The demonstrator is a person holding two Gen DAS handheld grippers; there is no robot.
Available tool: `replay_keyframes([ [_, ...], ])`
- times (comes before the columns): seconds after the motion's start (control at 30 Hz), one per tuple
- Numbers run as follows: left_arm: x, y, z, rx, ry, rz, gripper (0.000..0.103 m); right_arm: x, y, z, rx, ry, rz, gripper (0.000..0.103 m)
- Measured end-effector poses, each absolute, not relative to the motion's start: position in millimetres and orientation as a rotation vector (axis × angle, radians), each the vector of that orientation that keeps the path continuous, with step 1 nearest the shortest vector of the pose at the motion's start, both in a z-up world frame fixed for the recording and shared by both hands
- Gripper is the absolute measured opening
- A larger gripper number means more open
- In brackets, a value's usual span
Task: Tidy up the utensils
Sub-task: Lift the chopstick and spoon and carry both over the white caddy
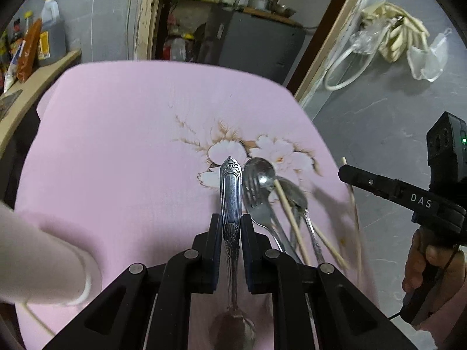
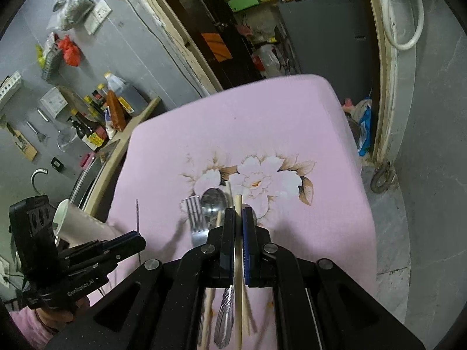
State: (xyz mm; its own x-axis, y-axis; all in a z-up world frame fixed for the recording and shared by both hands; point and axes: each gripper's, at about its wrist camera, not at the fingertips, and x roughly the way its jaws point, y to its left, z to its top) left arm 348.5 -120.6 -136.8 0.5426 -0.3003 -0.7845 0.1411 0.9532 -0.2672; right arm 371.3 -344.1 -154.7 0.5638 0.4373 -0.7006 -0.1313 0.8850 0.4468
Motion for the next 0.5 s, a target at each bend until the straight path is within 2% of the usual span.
replay_keyframes([
  [0.5, 296, -107, -95, -0.173, 0.820, -0.330, 0.012, 318, -336, -105, 0.325, 0.778, 0.320, 0.005],
])
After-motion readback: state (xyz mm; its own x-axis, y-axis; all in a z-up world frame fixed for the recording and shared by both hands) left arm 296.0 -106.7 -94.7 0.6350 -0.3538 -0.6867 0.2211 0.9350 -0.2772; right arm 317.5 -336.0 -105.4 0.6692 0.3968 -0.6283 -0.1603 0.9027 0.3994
